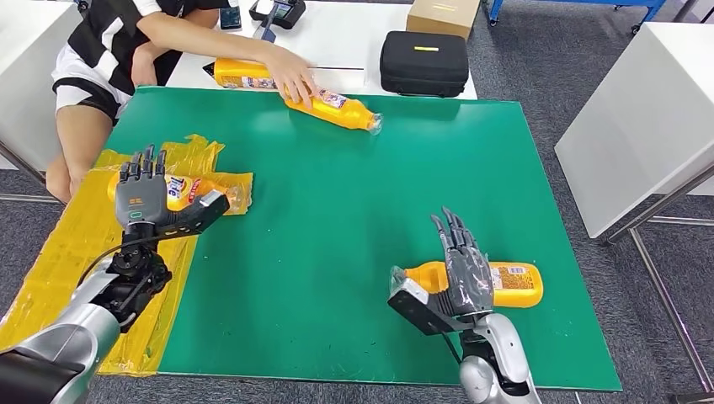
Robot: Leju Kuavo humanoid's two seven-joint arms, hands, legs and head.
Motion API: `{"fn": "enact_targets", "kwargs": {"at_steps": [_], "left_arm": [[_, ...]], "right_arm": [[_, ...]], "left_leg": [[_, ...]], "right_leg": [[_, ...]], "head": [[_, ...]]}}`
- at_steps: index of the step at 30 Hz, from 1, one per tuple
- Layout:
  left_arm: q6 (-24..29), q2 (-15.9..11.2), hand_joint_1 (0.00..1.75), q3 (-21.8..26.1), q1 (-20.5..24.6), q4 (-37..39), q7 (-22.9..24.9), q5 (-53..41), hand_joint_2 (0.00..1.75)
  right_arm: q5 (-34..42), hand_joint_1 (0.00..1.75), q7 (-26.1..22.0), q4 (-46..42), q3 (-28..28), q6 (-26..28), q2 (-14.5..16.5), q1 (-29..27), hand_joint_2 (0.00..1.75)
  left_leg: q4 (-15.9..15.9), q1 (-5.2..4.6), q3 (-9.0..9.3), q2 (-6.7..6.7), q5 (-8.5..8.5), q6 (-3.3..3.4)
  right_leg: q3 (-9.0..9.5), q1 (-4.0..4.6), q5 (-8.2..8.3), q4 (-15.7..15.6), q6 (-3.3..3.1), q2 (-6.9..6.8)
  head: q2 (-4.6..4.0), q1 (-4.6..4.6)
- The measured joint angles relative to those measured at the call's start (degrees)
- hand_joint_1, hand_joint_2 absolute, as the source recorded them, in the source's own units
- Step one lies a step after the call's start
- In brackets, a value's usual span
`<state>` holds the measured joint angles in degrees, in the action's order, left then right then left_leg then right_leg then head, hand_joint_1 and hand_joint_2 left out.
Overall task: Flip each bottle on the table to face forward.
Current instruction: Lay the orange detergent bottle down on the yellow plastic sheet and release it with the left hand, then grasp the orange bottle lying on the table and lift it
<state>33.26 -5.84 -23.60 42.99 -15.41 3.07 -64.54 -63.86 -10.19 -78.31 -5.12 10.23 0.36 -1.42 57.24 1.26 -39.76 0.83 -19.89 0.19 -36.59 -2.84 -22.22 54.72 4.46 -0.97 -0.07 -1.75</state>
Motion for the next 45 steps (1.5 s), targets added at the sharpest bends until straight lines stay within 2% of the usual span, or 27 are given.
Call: {"fn": "enact_targets", "kwargs": {"at_steps": [3,6,8,10,15,19,25,29,33,37,45], "left_arm": [[-9.10,1.70,0.00,9.03,-0.02,-0.69,-18.84,17.04,0.00],[-18.71,3.68,0.00,18.03,0.15,-1.98,-31.91,26.60,0.00],[-23.09,5.06,0.00,22.37,0.22,-3.05,-37.00,29.68,0.00],[-25.19,6.52,0.00,25.05,0.22,-4.11,-39.34,30.44,0.00],[-26.87,9.54,0.00,27.20,0.04,-5.71,-40.51,29.71,0.00],[-27.24,11.13,0.00,27.46,-0.09,-5.79,-40.78,29.78,0.00],[-28.32,12.30,0.00,27.53,-0.08,-5.80,-40.69,30.41,0.00],[-28.44,12.89,0.00,27.53,-0.08,-5.81,-40.33,30.65,0.00],[-28.49,13.22,0.00,27.51,-0.09,-5.81,-40.15,30.88,0.00],[-28.92,13.44,0.00,27.51,-0.09,-5.81,-40.28,31.13,0.00],[-28.96,13.87,0.00,27.49,-0.09,-5.81,-40.14,31.65,0.00]], "right_arm": [[-5.16,0.00,2.07,1.37,-1.10,-2.45,-2.28,0.28,0.00],[-7.95,0.00,3.21,4.03,-1.82,-4.61,-4.99,1.12,0.00],[-8.51,0.00,3.39,5.74,-1.96,-6.07,-6.69,1.61,0.87],[-7.50,0.00,2.36,7.05,-1.88,-8.22,-8.63,2.01,1.75],[-1.91,0.00,-3.89,10.72,-0.54,-15.52,-15.96,3.19,1.75],[0.54,0.00,-7.28,14.45,1.20,-18.09,-21.26,5.37,1.75],[1.08,0.00,-8.33,23.02,2.37,-18.50,-24.61,10.83,1.75],[-0.02,0.00,-8.02,30.15,2.26,-17.21,-24.83,15.45,0.00],[-0.81,0.00,-7.80,36.87,1.93,-16.82,-24.64,20.18,0.00],[-1.13,0.00,-8.62,42.78,1.47,-16.84,-24.19,24.24,1.75],[-1.66,0.00,-9.38,49.58,0.19,-14.95,-20.89,28.67,1.75]], "left_leg": [[0.00,-0.01,-0.01,0.00,0.00,0.00],[0.01,-0.05,-0.01,-0.01,0.00,0.01],[0.02,-0.06,-0.01,-0.02,0.00,0.02],[0.03,-0.07,-0.01,-0.04,0.00,0.02],[0.04,-0.09,-0.03,-0.09,-0.02,0.05],[0.04,-0.09,-0.01,-0.08,-0.04,0.08],[0.04,-0.07,0.13,-0.03,-0.02,0.09],[0.04,-0.07,0.22,-0.02,-0.02,0.09],[0.04,-0.07,0.28,-0.01,0.00,0.11],[0.04,-0.07,0.34,-0.02,0.01,0.14],[0.03,-0.03,0.69,0.48,-0.10,0.05]], "right_leg": [[0.00,-0.01,0.00,-0.01,0.00,-0.01],[0.02,-0.03,0.02,-0.01,0.02,-0.01],[0.03,-0.04,0.03,-0.02,0.03,-0.01],[0.04,-0.04,0.04,-0.02,0.04,-0.01],[0.12,-0.05,0.04,-0.02,0.06,-0.09],[0.13,-0.04,0.05,-0.04,0.07,-0.07],[0.22,-0.02,0.06,-0.04,0.06,-0.05],[0.32,-0.02,0.06,-0.03,0.06,-0.03],[0.38,-0.03,0.06,-0.04,0.06,-0.04],[0.47,-0.03,0.07,-0.05,0.07,-0.05],[0.59,0.02,0.11,-0.05,-0.03,0.38]], "head": [[0.00,0.01],[0.00,0.01],[0.00,0.01],[0.00,-0.01],[0.00,-0.01],[0.00,0.00],[0.00,-0.01],[0.00,-0.01],[0.00,-0.01],[0.00,-0.01],[0.00,0.00]]}}
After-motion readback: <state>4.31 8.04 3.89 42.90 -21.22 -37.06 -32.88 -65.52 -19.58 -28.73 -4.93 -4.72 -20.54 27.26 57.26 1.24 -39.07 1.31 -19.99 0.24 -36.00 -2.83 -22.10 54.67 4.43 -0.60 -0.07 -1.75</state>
